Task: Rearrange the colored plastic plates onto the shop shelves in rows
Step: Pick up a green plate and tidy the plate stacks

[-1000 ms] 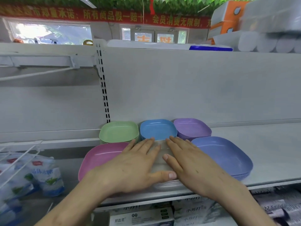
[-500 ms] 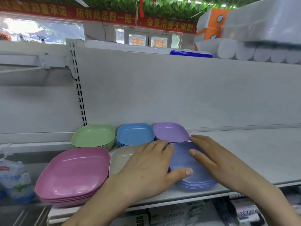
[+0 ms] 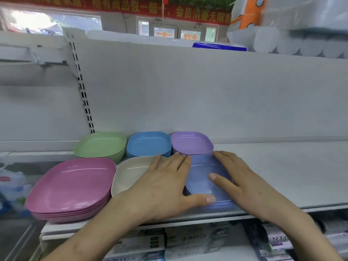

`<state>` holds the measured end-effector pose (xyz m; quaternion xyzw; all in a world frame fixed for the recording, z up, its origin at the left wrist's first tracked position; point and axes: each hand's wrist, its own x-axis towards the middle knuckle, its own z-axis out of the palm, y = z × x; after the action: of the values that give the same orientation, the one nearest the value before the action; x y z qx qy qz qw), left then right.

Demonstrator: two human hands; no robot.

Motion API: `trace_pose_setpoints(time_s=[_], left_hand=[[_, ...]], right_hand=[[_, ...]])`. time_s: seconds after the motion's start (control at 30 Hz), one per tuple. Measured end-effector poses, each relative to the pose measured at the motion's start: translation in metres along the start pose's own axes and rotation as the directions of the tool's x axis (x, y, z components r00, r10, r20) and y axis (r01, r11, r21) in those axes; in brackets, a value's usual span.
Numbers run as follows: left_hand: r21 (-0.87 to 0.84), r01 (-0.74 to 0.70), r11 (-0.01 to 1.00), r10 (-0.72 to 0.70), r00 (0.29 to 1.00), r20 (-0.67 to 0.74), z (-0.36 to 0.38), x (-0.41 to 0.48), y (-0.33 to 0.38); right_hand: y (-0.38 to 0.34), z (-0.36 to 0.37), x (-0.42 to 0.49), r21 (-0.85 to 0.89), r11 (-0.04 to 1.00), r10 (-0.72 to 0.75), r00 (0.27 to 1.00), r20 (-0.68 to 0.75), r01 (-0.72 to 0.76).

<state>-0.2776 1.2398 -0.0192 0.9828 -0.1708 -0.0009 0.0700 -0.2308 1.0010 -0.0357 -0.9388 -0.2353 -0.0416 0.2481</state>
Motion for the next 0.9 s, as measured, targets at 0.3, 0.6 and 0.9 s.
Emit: trace_pose_setpoints(time_s=[0.3,0.6,0.9], left_hand=[[0.036,0.167,0.985,-0.164,0.984,-0.066,-0.069,0.020,-0.105],[0.052,0.241,0.969,-0.245,0.964,0.100,-0.042,0.055,-0.150],[0.072,0.244,0.967,-0.249,0.965,0.076,-0.027,0.062,-0.158]], right_hand=[[-0.004,-0.032,0.093,0.079,0.997,0.001,0.996,0.091,-0.008],[-0.008,-0.002,0.154,-0.202,0.974,0.155,0.945,0.287,-0.098],[-0.013,0.007,0.150,-0.254,0.960,0.186,0.943,0.275,-0.116]])
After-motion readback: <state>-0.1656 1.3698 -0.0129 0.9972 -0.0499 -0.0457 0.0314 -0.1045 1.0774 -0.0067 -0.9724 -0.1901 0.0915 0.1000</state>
